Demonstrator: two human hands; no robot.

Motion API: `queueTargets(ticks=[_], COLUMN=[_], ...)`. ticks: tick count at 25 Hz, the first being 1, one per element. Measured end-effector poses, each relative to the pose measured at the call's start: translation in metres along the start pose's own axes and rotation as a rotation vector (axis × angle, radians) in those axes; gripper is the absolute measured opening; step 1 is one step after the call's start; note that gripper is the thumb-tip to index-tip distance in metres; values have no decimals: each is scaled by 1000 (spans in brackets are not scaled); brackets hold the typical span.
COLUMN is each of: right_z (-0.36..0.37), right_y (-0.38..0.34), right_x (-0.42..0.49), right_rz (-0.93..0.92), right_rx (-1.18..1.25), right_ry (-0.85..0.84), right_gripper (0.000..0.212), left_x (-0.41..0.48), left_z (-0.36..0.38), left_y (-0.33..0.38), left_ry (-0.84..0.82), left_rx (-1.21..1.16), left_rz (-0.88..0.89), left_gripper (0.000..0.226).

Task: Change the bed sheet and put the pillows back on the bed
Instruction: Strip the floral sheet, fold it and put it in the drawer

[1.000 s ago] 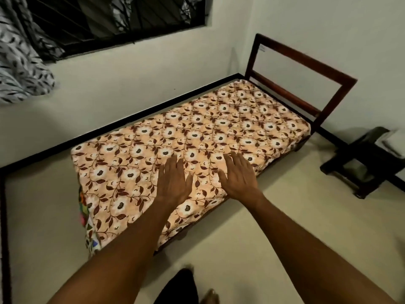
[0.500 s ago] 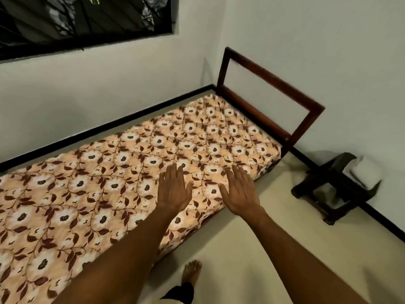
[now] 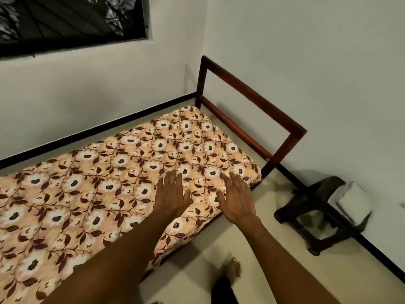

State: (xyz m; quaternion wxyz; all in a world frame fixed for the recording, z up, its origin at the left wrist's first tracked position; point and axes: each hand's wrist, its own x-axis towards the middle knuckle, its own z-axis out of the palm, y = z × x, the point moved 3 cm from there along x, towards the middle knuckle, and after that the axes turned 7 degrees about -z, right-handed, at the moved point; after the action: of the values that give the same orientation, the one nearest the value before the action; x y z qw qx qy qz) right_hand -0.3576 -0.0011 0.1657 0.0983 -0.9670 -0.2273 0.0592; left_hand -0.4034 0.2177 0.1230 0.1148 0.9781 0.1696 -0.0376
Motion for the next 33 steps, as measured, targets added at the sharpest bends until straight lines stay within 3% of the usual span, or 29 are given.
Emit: queueTargets(ticks=[7, 11, 20, 27, 33], right_z=[-34, -40, -21, -12, 13], right_y=[182, 250, 325, 376, 432], right_x=[75, 126, 268, 340, 377], right_rz=[-70, -75, -183, -161, -260], right_rx=[-81, -98, -82, 13, 24], right_ry=[-92, -114, -267, -379, -541], right_gripper=[66, 71, 64, 64, 67], left_x=[80, 119, 249, 284, 287], left_z=[26, 33, 77, 111, 145], left_y=[155, 205, 247, 283, 338], left_ry=[-37, -55, -143, -201, -243], left_rx=[3, 21, -29, -19, -51], left_rz=[-54, -75, -215, -320, -558], left_gripper=[72, 71, 72, 71, 68])
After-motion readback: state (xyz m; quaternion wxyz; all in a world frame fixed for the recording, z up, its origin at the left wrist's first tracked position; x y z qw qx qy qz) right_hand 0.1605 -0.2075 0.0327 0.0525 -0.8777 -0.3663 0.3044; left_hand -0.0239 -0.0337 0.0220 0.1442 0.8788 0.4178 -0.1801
